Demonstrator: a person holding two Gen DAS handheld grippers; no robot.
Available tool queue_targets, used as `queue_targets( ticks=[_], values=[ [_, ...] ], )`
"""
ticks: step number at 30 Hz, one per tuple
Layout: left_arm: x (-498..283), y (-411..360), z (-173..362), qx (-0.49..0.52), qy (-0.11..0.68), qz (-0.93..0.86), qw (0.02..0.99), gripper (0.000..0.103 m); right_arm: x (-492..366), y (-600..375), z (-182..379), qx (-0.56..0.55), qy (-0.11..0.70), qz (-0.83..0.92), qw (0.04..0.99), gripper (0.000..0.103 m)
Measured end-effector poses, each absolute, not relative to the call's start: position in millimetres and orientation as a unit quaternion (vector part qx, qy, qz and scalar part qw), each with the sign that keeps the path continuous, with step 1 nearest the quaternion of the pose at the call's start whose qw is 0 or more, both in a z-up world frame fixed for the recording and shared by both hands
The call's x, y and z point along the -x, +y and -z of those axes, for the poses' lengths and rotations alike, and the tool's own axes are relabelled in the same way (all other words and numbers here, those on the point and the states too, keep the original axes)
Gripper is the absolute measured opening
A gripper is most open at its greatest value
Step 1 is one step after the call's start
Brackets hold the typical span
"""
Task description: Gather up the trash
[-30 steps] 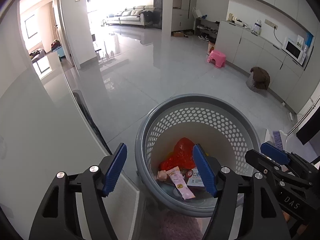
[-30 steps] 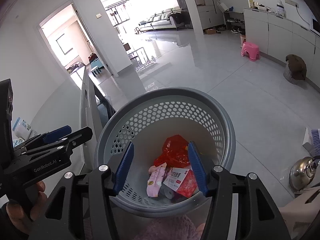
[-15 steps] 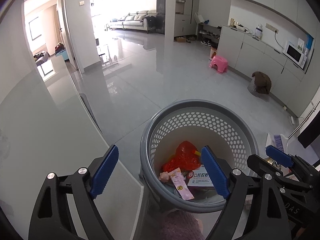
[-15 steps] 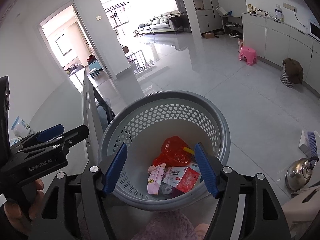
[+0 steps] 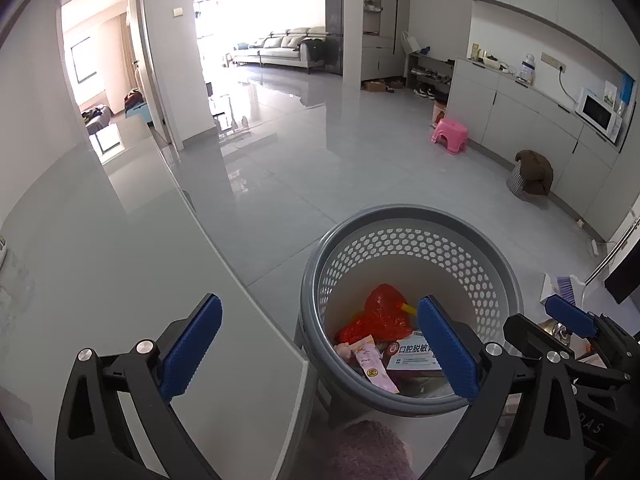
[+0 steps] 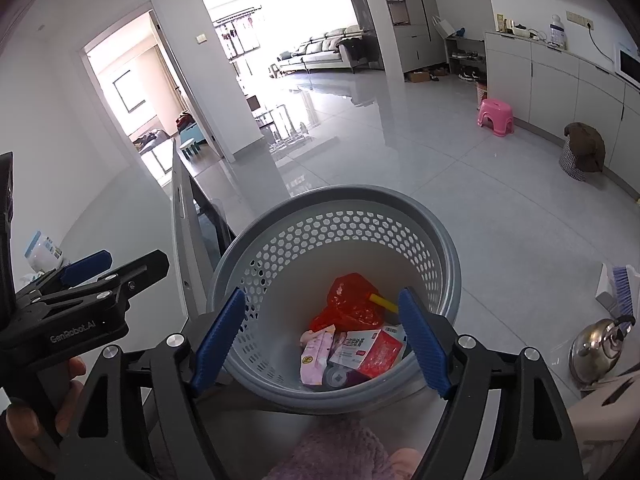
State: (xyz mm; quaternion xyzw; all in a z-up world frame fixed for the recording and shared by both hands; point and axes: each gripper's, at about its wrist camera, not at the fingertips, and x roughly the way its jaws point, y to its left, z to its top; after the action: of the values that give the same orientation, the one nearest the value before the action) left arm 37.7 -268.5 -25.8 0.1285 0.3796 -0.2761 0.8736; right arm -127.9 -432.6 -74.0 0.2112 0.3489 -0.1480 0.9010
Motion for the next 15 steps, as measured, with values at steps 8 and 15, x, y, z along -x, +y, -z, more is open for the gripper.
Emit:
queue_targets(
  ticks=[8,15],
  values=[
    [-34.3,-266.5,23.2,-0.132,0.379,0.274,0.874,0.097,131.3,-432.8,71.5,-0.210,0.345,0.152,0.902,0.077],
    [-34.1,-267.2,22.2,-0.133,0.381,0.277,0.872,0.097,132.5,-431.9,69.2,-0.205,0.346,0.157,0.902,0.077]
  ],
)
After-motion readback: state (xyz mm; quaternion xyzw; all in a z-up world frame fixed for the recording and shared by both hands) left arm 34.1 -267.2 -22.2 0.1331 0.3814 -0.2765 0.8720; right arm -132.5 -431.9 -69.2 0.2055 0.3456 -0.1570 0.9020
